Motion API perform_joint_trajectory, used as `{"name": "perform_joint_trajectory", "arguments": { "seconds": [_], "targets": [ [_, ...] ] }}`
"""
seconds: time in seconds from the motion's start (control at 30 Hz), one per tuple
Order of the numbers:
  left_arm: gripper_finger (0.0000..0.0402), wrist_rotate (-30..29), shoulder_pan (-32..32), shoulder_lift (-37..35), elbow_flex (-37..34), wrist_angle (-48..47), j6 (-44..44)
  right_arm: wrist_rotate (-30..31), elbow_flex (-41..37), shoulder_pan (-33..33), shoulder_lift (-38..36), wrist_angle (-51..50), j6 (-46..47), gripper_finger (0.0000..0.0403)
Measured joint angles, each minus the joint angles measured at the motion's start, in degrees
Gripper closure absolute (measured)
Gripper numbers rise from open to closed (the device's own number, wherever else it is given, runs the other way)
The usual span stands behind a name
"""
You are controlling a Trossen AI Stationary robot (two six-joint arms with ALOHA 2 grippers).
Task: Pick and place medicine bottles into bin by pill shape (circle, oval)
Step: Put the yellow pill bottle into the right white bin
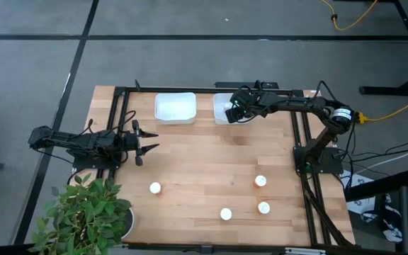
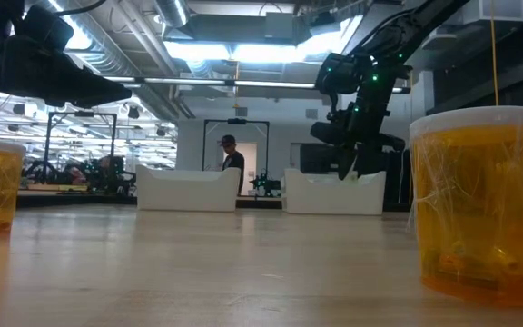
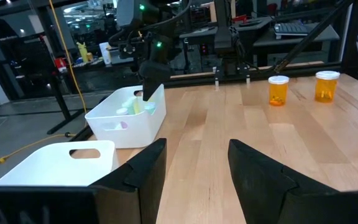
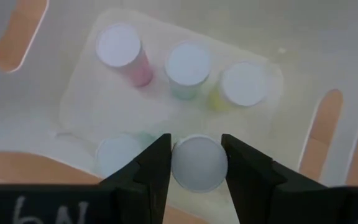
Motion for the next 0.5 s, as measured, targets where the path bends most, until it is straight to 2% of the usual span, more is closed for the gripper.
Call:
{"name": "perform_joint_trajectory", "arguments": {
  "seconds": [0.5],
  "targets": [
    [0.0235, 0.0, 0.0, 0.0, 0.0, 0.0, 0.1, 0.2, -1.6, -0.1, 0.0, 0.4, 1.6, 0.0263]
  ]
}}
